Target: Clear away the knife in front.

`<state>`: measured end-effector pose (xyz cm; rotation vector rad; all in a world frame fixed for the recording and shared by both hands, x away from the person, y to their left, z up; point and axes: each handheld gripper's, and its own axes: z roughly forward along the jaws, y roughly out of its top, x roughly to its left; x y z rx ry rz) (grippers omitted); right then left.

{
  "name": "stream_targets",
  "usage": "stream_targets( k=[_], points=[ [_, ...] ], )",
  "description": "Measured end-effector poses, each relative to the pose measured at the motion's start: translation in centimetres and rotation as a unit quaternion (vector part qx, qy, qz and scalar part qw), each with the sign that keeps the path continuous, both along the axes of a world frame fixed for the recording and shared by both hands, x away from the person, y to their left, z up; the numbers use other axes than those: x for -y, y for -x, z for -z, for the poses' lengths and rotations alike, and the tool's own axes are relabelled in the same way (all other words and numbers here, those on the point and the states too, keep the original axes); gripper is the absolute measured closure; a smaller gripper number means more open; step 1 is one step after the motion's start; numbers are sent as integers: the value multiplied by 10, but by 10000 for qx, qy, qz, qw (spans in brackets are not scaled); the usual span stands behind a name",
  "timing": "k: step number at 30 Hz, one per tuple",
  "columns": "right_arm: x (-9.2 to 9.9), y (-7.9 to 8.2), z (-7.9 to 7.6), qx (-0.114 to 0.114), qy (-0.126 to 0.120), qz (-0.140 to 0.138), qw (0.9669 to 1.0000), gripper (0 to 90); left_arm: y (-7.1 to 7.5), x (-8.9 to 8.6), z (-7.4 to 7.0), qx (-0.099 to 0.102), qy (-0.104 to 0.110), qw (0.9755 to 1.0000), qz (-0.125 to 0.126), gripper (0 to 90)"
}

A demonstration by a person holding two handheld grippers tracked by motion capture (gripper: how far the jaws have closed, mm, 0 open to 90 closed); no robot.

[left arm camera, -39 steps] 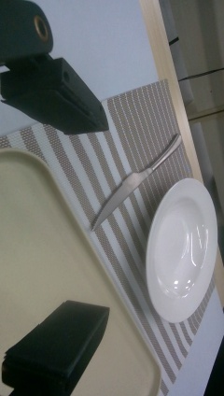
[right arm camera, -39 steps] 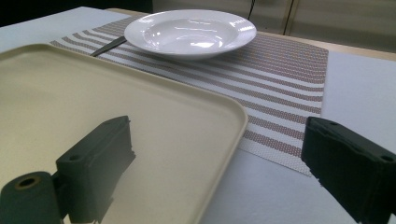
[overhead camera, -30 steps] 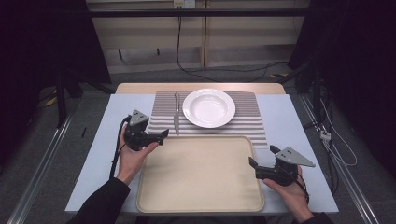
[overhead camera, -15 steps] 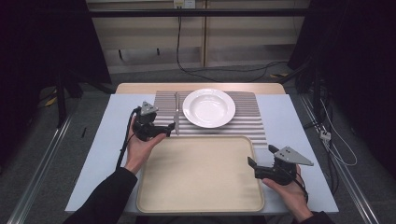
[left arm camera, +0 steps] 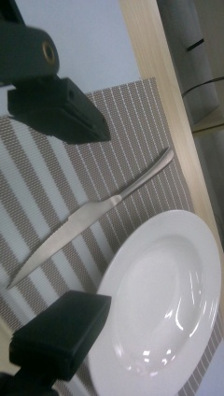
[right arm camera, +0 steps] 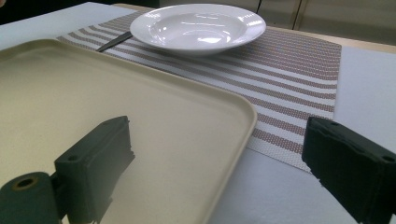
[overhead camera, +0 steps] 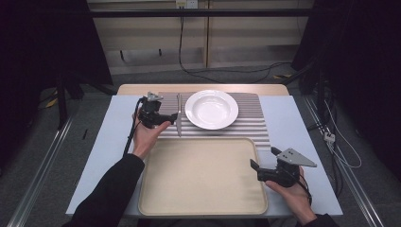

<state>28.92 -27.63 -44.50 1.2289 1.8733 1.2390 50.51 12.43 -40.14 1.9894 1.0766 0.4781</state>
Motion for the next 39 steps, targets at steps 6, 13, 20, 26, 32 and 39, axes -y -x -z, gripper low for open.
stream_targets(
  k=[6, 13, 20, 26, 32, 39],
  points=[
    [1, -1, 1, -49, -54, 1, 10000, 86, -30, 4, 6, -250, -7, 9996, -149, 199],
    [0, 0, 1, -39, -43, -27, 10000, 86, -54, 12, 14, -516, 38, 9985, -185, 238],
    [0, 0, 1, -50, -35, -45, 10000, 88, -73, 24, 17, -527, -174, 9982, -236, 349],
    [0, 0, 1, -56, -45, -65, 10000, 90, -89, 33, 26, -628, -320, 9971, -278, 479],
    [0, -1, 1, -66, -52, -82, 9999, 92, -99, 41, 34, -813, -363, 9956, -277, 557],
    [0, 0, 1, -37, -64, -76, 9999, 95, -105, 55, 45, -964, -550, 9935, -262, 626]
  ],
)
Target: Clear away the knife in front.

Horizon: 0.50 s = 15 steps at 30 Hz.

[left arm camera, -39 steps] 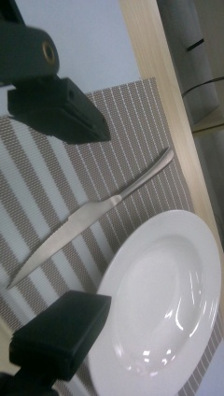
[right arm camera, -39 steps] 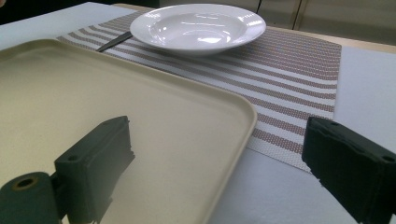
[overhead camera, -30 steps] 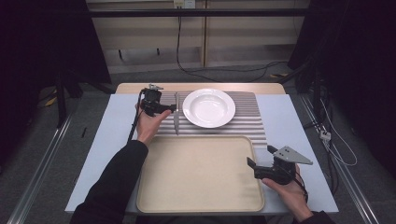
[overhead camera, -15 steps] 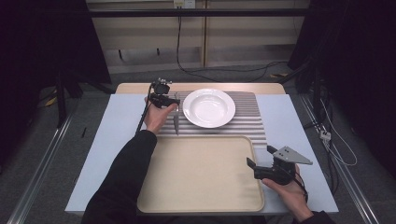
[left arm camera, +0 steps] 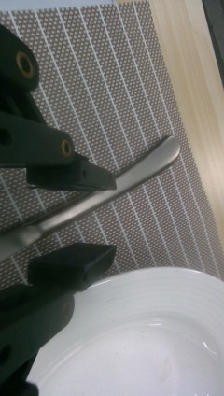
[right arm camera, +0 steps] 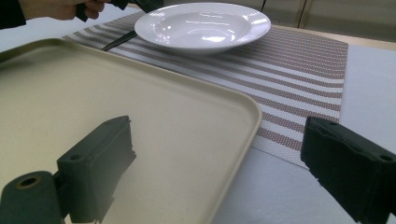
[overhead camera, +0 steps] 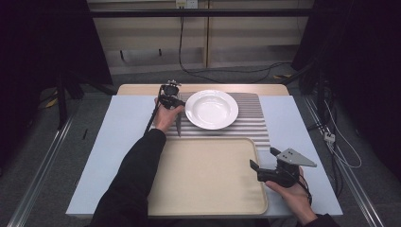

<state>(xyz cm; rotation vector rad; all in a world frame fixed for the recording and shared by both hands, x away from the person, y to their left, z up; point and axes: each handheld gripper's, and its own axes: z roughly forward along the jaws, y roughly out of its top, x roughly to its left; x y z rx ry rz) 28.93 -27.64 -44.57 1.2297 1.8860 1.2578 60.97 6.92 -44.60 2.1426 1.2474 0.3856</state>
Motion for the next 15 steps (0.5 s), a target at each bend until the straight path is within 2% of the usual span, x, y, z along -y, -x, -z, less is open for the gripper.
stream_targets(
  k=[6, 7, 10, 15],
  points=[
    [0, 0, 0, -4, -4, -23, 10000, 95, -3, 0, 6, -163, -139, 9997, -91, 661],
    [0, 0, 0, -5, -5, -25, 10000, 95, -4, -1, 7, -157, -105, 9997, -126, 672],
    [0, 0, 0, -13, -4, -24, 10000, 95, -4, -1, 6, -178, -124, 9997, -84, 718],
    [0, 0, 0, -10, 17, -18, 10000, 95, -6, -2, 5, -245, -126, 9996, -21, 736]
  ],
)
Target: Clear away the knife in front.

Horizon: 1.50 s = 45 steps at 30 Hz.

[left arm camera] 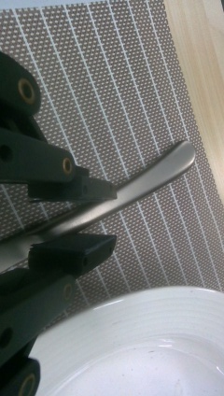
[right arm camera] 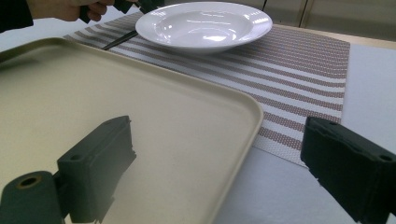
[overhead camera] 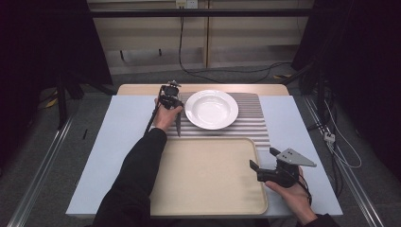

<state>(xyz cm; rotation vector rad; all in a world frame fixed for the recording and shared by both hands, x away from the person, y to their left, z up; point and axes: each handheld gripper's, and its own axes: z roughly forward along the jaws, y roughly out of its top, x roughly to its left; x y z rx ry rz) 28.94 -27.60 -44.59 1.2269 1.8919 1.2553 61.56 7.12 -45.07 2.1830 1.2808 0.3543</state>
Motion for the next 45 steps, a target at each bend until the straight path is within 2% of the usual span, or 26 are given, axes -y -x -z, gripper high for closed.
stream_targets(
  k=[4, 7, 8, 12, 15, 16, 26, 27, 29, 38, 42, 45],
  points=[
    [0, 0, 0, -18, -11, -8, 10000, 95, -1, -5, -2, -96, -28, 9999, 95, 778],
    [0, 0, 0, -35, -3, -18, 10000, 95, 0, -8, -3, -157, -131, 9997, 155, 796],
    [0, 0, 0, -32, -1, -21, 10000, 95, 1, -10, -5, -220, -212, 9992, 239, 797],
    [0, -1, 1, -47, -1, -6, 10000, 95, 2, -12, -6, -280, -234, 9989, 293, 796],
    [0, -1, 1, -44, 13, 4, 10000, 95, 2, -10, -5, -281, -242, 9991, 228, 792],
    [0, 0, 1, -41, 13, 8, 10000, 95, 2, -10, -5, -282, -187, 9992, 196, 788],
    [0, 0, 1, -43, 9, -12, 10000, 96, 1, -10, -5, -319, -217, 9990, 210, 798],
    [0, 0, 1, -43, 9, -12, 10000, 96, 1, -10, -5, -315, -187, 9992, 137, 798],
    [0, 0, 0, -40, 8, -11, 10000, 96, 2, -9, -6, -296, -270, 9989, 228, 799],
    [0, 0, 0, -43, 11, -3, 10000, 96, 1, -11, -6, -315, -190, 9991, 218, 800],
    [0, 0, 0, -46, 8, -2, 10000, 96, 1, -13, -9, -330, -159, 9991, 201, 800],
    [0, 0, 0, -44, 8, -4, 10000, 96, 2, -16, -15, -270, -163, 9993, 202, 800]
  ],
)
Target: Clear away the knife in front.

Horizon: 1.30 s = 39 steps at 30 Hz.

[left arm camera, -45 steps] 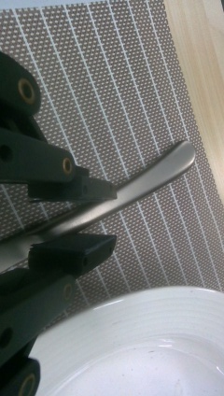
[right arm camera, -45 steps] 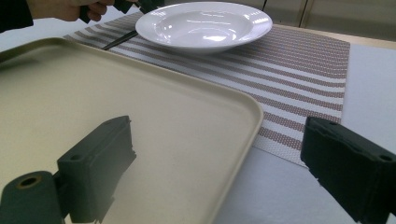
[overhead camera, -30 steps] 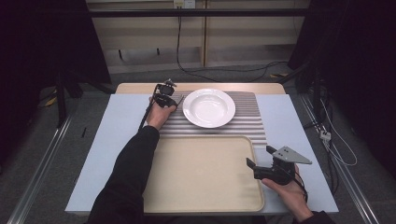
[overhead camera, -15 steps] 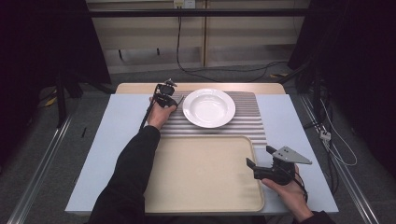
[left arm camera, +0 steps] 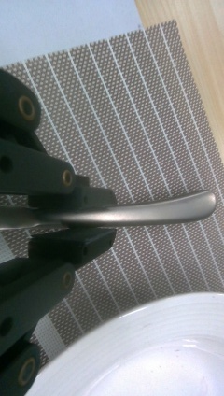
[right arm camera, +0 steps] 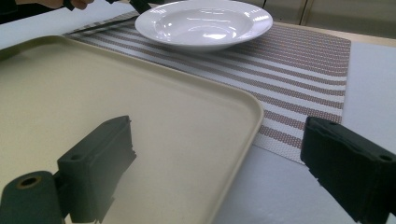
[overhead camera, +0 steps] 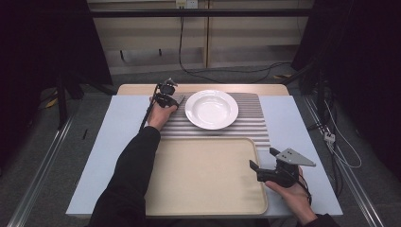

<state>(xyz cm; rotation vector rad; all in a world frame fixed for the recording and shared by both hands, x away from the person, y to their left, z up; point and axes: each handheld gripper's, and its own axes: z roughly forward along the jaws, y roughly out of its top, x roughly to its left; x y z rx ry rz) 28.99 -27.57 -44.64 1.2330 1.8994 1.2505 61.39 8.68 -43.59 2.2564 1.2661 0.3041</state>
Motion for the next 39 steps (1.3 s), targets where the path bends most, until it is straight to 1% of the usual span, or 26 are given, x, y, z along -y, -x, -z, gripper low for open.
stream_targets(
  k=[3, 4, 7, 8, 9, 17, 19, 21, 25, 27, 30, 31, 32, 34, 36, 39],
  points=[
    [0, 0, 0, 1, 3, -3, 10000, 96, 1, -2, -3, 12, -9, 10000, -2, 800],
    [0, 0, 0, 2, -1, -7, 10000, 96, 1, -2, -4, 45, -27, 10000, -27, 800],
    [0, 0, 0, 2, 1, 0, 10000, 96, 4, -3, -9, 47, -21, 10000, 38, 800],
    [0, 0, 0, 4, 5, 0, 10000, 96, 5, -3, -11, 77, -6, 10000, 37, 800],
    [0, 0, 0, 4, 5, 0, 10000, 96, 6, -4, -13, 74, -24, 9999, 86, 800],
    [0, 1, -1, 29, 18, 15, 10000, 96, 21, -7, -31, 225, 69, 9996, 159, 800],
    [0, 1, -1, 31, 21, 12, 10000, 96, 26, -8, -34, 246, 63, 9996, 145, 800],
    [0, 1, -1, 34, 25, 8, 10000, 96, 31, -10, -37, 247, 83, 9995, 189, 800],
    [-1, 1, -1, 36, 39, 16, 10000, 96, 40, -14, -39, 258, 129, 9994, 187, 799],
    [-1, 1, -1, 53, 51, 17, 10000, 96, 45, -17, -41, 265, 104, 9994, 192, 800],
    [-2, 1, -2, 62, 68, 23, 10000, 96, 54, -21, -45, 323, 206, 9991, 173, 799],
    [-2, 1, -2, 62, 68, 23, 10000, 96, 57, -21, -46, 324, 218, 9991, 188, 799],
    [-2, 2, -2, 67, 81, 50, 9999, 96, 60, -23, -48, 352, 172, 9990, 193, 799],
    [-2, 2, -2, 74, 83, 56, 9999, 96, 67, -24, -50, 364, 237, 9989, 177, 799],
    [-2, 3, -3, 106, 80, 52, 9999, 97, 73, -26, -52, 387, 284, 9986, 217, 800],
    [-3, 3, -3, 103, 102, 38, 9999, 96, 81, -27, -54, 410, 256, 9984, 305, 799]
  ],
)
